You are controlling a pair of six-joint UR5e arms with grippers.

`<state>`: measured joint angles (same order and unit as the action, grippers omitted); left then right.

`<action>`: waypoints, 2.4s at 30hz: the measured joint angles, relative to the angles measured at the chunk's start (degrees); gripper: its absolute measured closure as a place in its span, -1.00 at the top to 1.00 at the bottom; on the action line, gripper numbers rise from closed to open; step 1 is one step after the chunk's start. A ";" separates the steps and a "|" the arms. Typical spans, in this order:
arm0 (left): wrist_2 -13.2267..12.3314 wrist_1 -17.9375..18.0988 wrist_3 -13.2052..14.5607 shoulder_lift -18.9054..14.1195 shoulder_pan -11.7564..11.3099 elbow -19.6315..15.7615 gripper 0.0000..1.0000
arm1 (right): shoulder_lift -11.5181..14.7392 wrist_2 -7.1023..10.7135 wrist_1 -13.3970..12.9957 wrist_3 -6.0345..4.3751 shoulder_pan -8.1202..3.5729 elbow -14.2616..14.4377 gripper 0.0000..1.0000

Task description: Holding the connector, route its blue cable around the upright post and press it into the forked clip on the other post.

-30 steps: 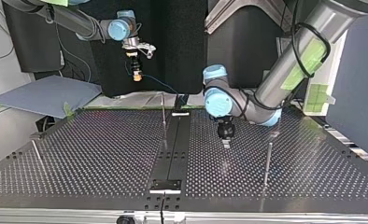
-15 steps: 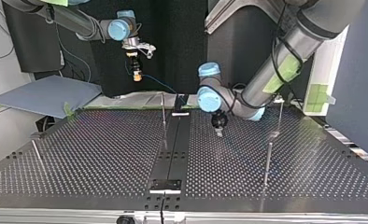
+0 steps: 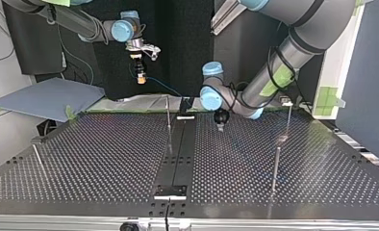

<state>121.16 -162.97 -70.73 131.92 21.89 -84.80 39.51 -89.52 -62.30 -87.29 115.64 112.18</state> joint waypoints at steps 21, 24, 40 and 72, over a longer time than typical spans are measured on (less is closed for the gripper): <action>-6.21 1.53 -3.65 6.68 2.45 0.00 1.00 | 0.00 0.04 -0.07 -0.01 0.00 -0.16 -1.00; -7.31 1.04 -4.39 6.70 3.01 -0.01 1.00 | 0.00 0.10 -0.05 0.00 0.00 -0.24 -1.00; -8.67 0.13 -5.96 9.34 4.64 0.41 1.00 | 0.00 0.30 -0.11 -0.01 -0.21 -0.33 -1.00; -20.92 6.05 -16.33 14.10 5.69 1.06 1.00 | 0.00 1.69 -0.09 -0.28 -0.62 -0.74 -1.00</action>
<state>100.24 -156.92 -87.06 146.01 27.58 -83.74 39.52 -87.83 -62.39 -87.56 115.02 111.44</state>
